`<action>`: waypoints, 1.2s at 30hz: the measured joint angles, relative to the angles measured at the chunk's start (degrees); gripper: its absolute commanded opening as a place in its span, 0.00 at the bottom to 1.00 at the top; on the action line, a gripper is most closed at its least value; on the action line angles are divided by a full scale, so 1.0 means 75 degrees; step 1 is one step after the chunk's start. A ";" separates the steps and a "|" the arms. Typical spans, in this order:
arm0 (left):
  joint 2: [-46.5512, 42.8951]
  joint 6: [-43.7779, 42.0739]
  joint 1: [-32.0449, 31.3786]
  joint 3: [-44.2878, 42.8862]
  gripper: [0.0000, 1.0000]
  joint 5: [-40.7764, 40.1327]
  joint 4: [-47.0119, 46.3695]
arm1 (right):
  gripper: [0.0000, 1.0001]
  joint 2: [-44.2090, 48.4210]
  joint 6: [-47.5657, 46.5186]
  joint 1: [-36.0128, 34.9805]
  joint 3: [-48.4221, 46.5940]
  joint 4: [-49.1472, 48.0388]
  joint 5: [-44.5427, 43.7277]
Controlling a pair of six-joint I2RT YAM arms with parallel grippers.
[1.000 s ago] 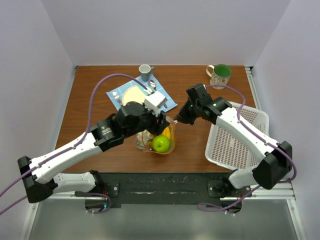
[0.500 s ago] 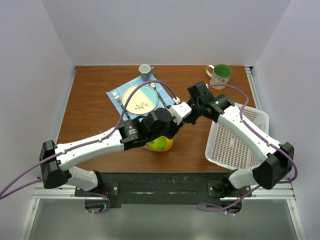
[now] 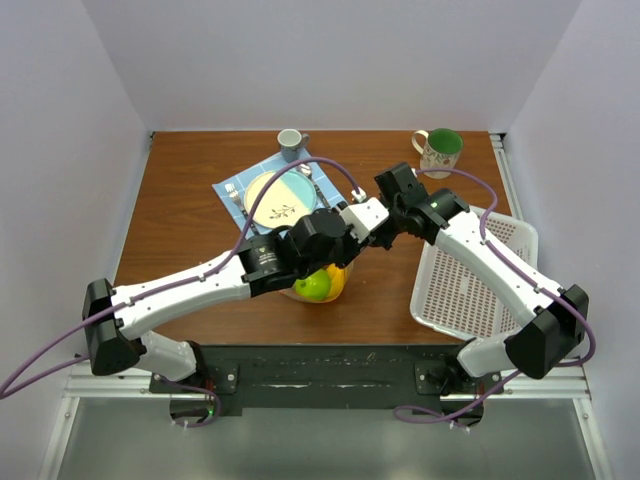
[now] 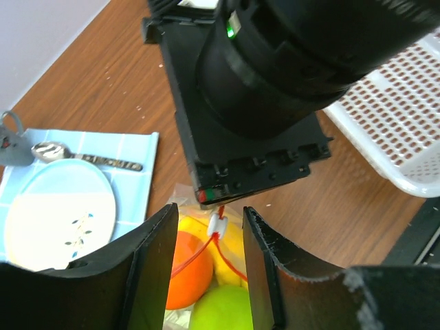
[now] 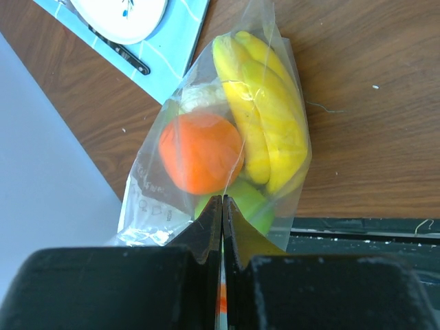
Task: Place the food in the zip-top bag and seal the zipper
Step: Adjust the zipper food storage bag at the center of the board.
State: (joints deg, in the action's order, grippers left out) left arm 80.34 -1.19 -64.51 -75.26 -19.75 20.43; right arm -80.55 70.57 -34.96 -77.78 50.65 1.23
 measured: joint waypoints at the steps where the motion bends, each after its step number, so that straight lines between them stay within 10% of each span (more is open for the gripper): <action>1: 0.0000 -0.0012 0.0017 -0.0038 0.46 0.0067 -0.0003 | 0.00 0.0000 0.0000 0.0000 0.0000 0.0003 0.0000; 24: 0.0446 -0.0341 0.0300 -0.0122 0.27 0.1000 0.0353 | 0.00 -0.0003 0.0000 0.0000 0.0000 0.0137 0.0041; 36: 0.0446 -0.0396 0.0309 -0.0099 0.34 0.1000 0.0376 | 0.00 -0.0140 0.0020 0.0000 0.0000 0.0143 0.0154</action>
State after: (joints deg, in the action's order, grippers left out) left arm 83.68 -4.16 -62.19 -76.01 -12.25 23.24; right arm -81.60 70.72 -34.96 -77.78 51.72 2.39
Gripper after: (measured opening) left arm 0.317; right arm 0.007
